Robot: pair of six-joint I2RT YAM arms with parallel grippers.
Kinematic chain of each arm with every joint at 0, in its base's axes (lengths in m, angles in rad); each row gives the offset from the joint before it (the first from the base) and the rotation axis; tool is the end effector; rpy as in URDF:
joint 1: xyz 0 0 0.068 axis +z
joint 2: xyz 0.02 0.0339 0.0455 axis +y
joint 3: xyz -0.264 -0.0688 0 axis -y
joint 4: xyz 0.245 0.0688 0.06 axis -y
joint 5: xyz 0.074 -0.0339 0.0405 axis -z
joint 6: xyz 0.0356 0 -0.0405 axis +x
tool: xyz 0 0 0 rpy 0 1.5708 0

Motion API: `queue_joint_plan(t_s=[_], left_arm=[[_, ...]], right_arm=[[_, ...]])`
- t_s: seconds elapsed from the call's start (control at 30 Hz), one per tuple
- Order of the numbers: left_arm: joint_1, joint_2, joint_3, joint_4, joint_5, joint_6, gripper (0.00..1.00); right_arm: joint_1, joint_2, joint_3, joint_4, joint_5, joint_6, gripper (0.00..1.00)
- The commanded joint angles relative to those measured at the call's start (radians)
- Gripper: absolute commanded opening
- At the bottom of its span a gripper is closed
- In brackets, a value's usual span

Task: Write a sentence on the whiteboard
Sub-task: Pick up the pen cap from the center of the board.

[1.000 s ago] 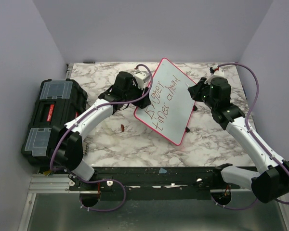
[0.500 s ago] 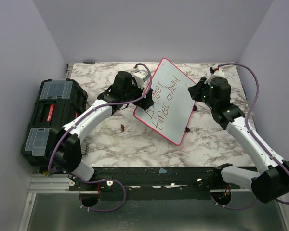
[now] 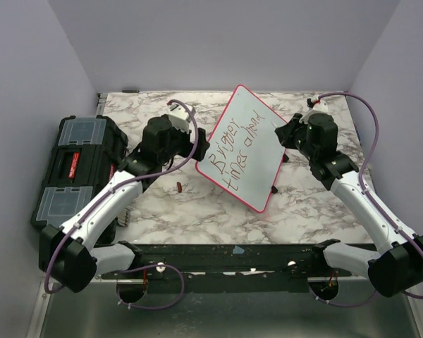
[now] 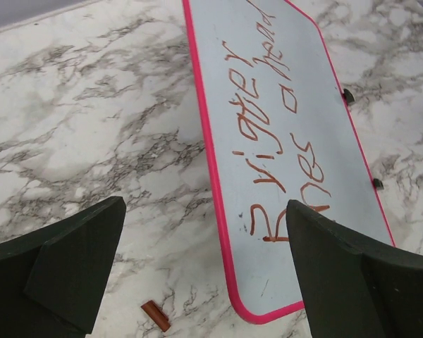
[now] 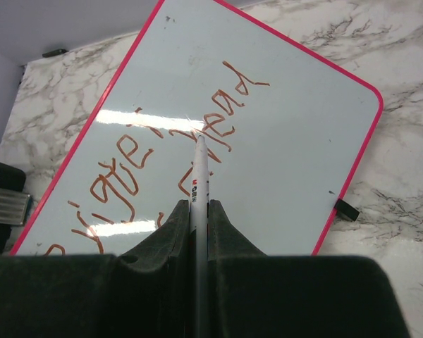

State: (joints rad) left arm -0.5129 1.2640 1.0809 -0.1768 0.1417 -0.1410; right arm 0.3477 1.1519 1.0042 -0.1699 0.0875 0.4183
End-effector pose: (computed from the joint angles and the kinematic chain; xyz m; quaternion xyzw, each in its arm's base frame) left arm 0.2540 -0.1488 0.3411 0.1912 0.7986 -0.2374 0.5189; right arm 0.2528 0.0883 0.3438 0.0542 0.8078 0.1861 0.5566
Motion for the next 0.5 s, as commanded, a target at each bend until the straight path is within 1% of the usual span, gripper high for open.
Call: queue_joint_plan(t_s=[0.0, 0.07, 0.13, 0.2, 0.3, 0.33, 0.47], left_arm=[[0.013, -0.149, -0.148, 0.128, -0.183, -0.108, 0.99], [0.024, -0.191, -0.199, 0.159, -0.198, -0.144, 0.98], [0.035, -0.209, -0.225, 0.152, -0.213, -0.168, 0.98], [0.039, -0.217, -0.236, 0.121, -0.232, -0.171, 0.93], [0.043, -0.227, -0.255, 0.074, -0.307, -0.221, 0.77], [0.042, -0.236, -0.264, 0.063, -0.340, -0.238, 0.75], [0.045, -0.255, -0.304, 0.041, -0.387, -0.277, 0.77]], right_arm=[[0.007, -0.011, -0.019, 0.025, -0.003, -0.013, 0.01], [0.006, -0.010, -0.022, 0.034, -0.013, -0.013, 0.01], [0.006, -0.006, -0.025, 0.047, -0.026, -0.011, 0.01], [0.007, -0.004, -0.025, 0.050, -0.026, -0.010, 0.01], [0.005, -0.001, -0.025, 0.051, -0.028, -0.011, 0.01], [0.006, 0.000, -0.026, 0.053, -0.029, -0.010, 0.01], [0.007, 0.001, -0.027, 0.055, -0.032, -0.009, 0.01]])
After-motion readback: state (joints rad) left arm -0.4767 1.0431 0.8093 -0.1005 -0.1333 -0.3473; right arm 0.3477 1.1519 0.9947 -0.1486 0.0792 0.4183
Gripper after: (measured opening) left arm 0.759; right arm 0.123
